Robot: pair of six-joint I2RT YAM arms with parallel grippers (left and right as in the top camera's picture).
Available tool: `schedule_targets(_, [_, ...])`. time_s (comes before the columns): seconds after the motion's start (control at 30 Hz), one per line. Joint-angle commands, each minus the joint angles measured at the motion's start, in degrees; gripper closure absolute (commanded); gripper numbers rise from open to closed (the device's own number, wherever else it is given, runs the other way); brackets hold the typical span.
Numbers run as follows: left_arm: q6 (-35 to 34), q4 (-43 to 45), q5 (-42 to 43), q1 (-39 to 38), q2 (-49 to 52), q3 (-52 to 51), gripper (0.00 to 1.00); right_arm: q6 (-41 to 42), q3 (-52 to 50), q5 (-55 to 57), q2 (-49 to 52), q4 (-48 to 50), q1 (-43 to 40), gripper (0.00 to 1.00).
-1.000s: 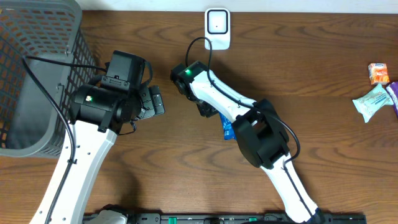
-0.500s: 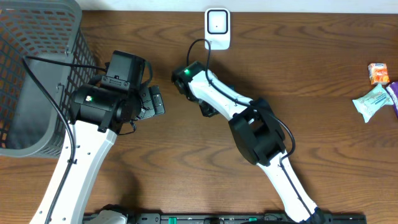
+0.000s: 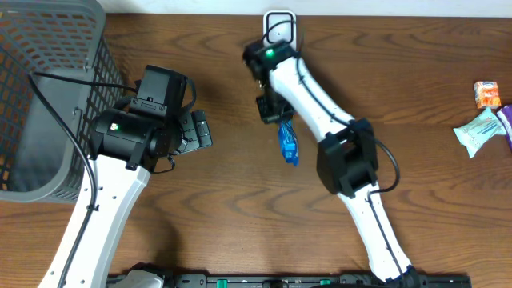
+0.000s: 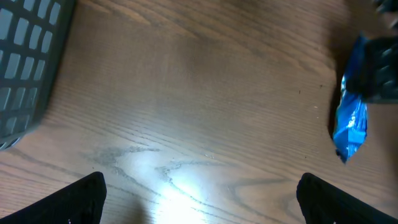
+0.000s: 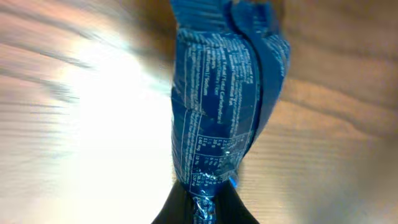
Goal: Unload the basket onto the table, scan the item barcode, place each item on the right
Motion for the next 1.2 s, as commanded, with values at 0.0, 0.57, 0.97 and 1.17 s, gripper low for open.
schedule_targets(0.0, [-0.5, -0.2, -0.7, 0.2, 0.3, -0.1, 0.02, -7.6, 3.3, -15.8, 0.5, 0.1, -3.4, 0.99])
schedule_targets(0.57, [-0.5, -0.2, -0.7, 0.2, 0.3, -0.1, 0.02, -21.1, -3.5, -57.4, 0.5, 8.7, -18.5, 0.99])
schedule_targets(0.97, [-0.5, -0.2, -0.7, 0.2, 0.3, -0.1, 0.02, -11.4, -20.3, -34.4, -0.2, 18.0, -22.9, 0.97])
schedule_targets(1.17, [-0.5, -0.2, -0.7, 0.2, 0.3, -0.1, 0.02, -9.6, -17.7, -19.0, -5.2, 11.3, -25.2, 0.85])
